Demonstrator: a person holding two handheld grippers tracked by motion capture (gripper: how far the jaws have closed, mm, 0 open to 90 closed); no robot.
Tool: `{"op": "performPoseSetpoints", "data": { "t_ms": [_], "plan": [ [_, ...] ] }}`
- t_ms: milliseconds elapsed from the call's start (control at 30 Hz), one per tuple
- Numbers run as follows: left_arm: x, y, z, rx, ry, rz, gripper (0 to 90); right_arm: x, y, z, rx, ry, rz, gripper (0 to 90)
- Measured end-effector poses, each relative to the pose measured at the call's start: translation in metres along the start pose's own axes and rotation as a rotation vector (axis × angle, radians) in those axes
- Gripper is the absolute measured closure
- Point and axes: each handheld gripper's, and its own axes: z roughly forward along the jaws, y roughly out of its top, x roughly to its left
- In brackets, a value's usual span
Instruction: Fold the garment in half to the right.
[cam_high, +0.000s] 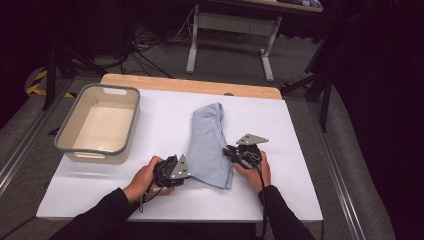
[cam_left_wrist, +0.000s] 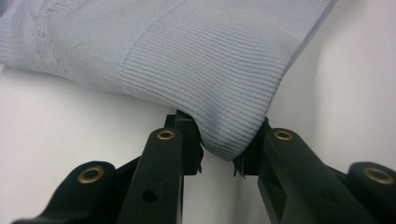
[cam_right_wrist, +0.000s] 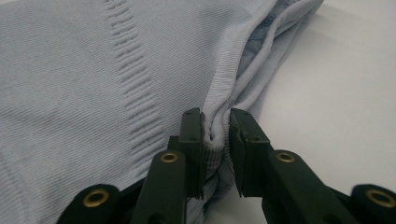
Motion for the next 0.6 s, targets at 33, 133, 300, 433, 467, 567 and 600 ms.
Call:
{"op": "performPoseSetpoints", "data": {
  "t_ms": [33, 133, 300, 433, 467, 567, 600],
  "plan": [
    [0.0, 0.0, 0.0, 0.0, 0.0, 0.0, 75.9, 0.0, 0.0, 0.0, 0.0, 0.0, 0.0, 75.4],
    [0.001, -0.004, -0.003, 0.002, 0.004, 0.0, 75.9, 0.005, 0.005, 0.006, -0.002, -0.009, -0.019, 75.5],
    [-0.002, -0.008, -0.007, 0.013, 0.015, 0.035, 77.0, 0.01, 0.008, 0.009, -0.011, -0.01, -0.037, 75.7],
    [-0.006, -0.012, -0.009, 0.029, 0.024, 0.049, 77.3, 0.018, 0.012, 0.013, -0.012, -0.023, -0.067, 75.6],
    [-0.005, -0.013, -0.01, 0.027, 0.022, 0.045, 77.3, 0.019, 0.012, 0.014, -0.011, -0.026, -0.075, 75.6],
    [-0.006, -0.016, -0.013, 0.025, 0.021, 0.039, 77.2, 0.021, 0.013, 0.015, -0.017, -0.02, -0.081, 75.0],
    [-0.006, -0.018, -0.014, 0.023, 0.022, 0.035, 77.1, 0.021, 0.013, 0.015, -0.018, -0.021, -0.084, 74.4]
  ]
}}
